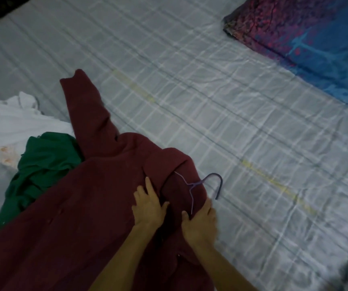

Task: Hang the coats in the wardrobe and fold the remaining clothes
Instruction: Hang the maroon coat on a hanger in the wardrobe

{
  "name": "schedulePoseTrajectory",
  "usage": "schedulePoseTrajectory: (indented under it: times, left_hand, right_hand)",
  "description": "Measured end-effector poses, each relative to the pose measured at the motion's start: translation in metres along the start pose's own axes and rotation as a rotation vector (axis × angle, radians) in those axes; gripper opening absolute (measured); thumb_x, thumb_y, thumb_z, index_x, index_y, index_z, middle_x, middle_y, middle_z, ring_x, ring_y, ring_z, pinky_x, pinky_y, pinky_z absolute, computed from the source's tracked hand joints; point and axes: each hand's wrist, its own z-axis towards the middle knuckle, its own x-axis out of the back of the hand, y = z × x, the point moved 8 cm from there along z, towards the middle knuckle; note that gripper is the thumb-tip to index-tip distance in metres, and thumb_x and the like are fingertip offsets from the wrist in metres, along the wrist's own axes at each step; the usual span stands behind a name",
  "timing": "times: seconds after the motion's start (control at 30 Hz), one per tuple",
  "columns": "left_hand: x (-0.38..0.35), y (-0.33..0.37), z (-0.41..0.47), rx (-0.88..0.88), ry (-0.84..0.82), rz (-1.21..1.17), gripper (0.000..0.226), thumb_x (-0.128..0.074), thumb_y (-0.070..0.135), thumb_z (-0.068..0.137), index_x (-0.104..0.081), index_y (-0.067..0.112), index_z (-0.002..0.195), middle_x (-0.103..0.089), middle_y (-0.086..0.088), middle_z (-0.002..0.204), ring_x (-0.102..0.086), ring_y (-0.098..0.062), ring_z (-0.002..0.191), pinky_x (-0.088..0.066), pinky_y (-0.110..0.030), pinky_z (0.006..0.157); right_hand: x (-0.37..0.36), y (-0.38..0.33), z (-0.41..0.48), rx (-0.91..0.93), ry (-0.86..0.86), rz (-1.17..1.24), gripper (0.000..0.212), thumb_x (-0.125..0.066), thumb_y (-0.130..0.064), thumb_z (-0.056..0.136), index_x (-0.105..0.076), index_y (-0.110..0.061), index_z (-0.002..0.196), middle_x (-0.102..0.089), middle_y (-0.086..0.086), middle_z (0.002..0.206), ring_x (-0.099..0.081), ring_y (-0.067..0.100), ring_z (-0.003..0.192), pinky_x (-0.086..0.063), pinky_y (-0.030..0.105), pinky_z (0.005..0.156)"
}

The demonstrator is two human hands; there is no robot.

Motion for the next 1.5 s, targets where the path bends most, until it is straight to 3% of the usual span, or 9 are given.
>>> schedulePoseTrajectory:
  times: [0.1,0.23,0.53,0.77,1.0,1.17,1.27,1.37,1.5]
  left_hand:
    - [0.007,-0.018,0.014,0.009,0.105,-0.064,0.062,-0.054,0.021,0.092,-0.025,0.004,0.143,-0.048,-0.019,0.124,-0.048,-0.029,0.11,-0.048,-0.04,0.088]
    - [0.041,-0.029,0.011,-0.083,0.144,-0.232,0.01,-0.05,0.009,0.092,-0.058,0.005,0.095,-0.066,-0.012,0.09,-0.06,-0.024,0.075,-0.049,-0.033,0.068]
    - [0.185,-0.032,-0.073,-0.043,0.411,-0.787,0.019,-0.041,0.016,0.098,-0.059,0.021,0.095,-0.059,0.012,0.084,-0.054,-0.006,0.078,-0.037,-0.026,0.079]
    - [0.304,-0.042,-0.186,-0.041,0.593,-0.925,0.025,-0.037,0.032,0.101,-0.057,0.027,0.087,-0.055,0.016,0.078,-0.054,-0.009,0.077,-0.04,-0.029,0.076]
    - [0.472,0.016,-0.348,-0.441,0.832,-1.037,0.048,-0.033,0.034,0.102,-0.048,0.01,0.063,-0.042,0.006,0.045,-0.045,-0.016,0.047,-0.042,-0.03,0.05]
    - [0.503,0.023,-0.447,-0.545,0.919,-0.877,0.038,-0.041,0.036,0.099,-0.057,0.011,0.075,-0.051,0.007,0.054,-0.051,-0.016,0.054,-0.05,-0.041,0.06]
    - [0.49,0.009,-0.467,-0.42,0.939,-0.654,0.023,-0.053,0.035,0.093,-0.057,0.018,0.108,-0.062,0.0,0.095,-0.059,-0.018,0.091,-0.051,-0.04,0.083]
    - [0.504,0.008,-0.497,-0.369,1.129,-0.336,0.064,-0.058,0.045,0.087,-0.034,0.019,0.14,-0.039,-0.008,0.139,-0.034,-0.025,0.13,-0.029,-0.044,0.108]
    - [0.545,0.036,-0.565,-0.519,1.421,-0.151,0.084,-0.054,0.062,0.08,-0.026,0.016,0.144,-0.034,-0.01,0.147,-0.025,-0.027,0.138,-0.014,-0.05,0.111]
  right_hand:
    - [-0.008,0.009,0.005,-0.041,-0.023,0.022,0.074,-0.063,-0.042,0.083,-0.027,-0.011,0.14,-0.051,0.011,0.132,-0.051,0.03,0.12,-0.041,0.04,0.099]
    - [0.001,0.003,-0.003,0.012,-0.068,0.073,0.05,-0.068,-0.034,0.08,-0.047,-0.014,0.12,-0.064,0.009,0.111,-0.061,0.03,0.103,-0.047,0.035,0.088]
    - [0.066,-0.06,-0.064,0.34,0.072,0.11,0.036,-0.063,-0.02,0.08,-0.058,-0.018,0.116,-0.065,0.005,0.104,-0.063,0.027,0.095,-0.049,0.034,0.081]
    - [0.154,-0.135,-0.161,0.654,0.167,0.293,0.028,-0.058,-0.019,0.089,-0.058,-0.027,0.116,-0.066,-0.005,0.096,-0.063,0.017,0.089,-0.045,0.026,0.074]
    - [0.282,-0.204,-0.29,0.952,0.266,0.333,0.031,-0.058,-0.018,0.086,-0.061,-0.029,0.115,-0.068,-0.001,0.097,-0.063,0.023,0.09,-0.045,0.03,0.073]
    - [0.367,-0.229,-0.406,1.25,0.392,0.258,0.049,-0.05,-0.016,0.072,-0.062,-0.031,0.117,-0.069,0.0,0.1,-0.063,0.026,0.092,-0.046,0.031,0.074]
    - [0.424,-0.235,-0.463,1.386,0.504,0.303,0.054,-0.054,-0.016,0.069,-0.061,-0.031,0.12,-0.07,0.001,0.106,-0.064,0.027,0.097,-0.049,0.034,0.079]
    - [0.474,-0.233,-0.519,1.586,0.534,0.345,0.046,-0.063,-0.013,0.077,-0.063,-0.031,0.12,-0.071,-0.002,0.108,-0.066,0.023,0.098,-0.052,0.037,0.082]
    - [0.523,-0.214,-0.575,1.795,0.524,0.405,0.037,-0.064,-0.02,0.081,-0.064,-0.026,0.118,-0.069,-0.006,0.109,-0.065,0.016,0.1,-0.051,0.037,0.087]
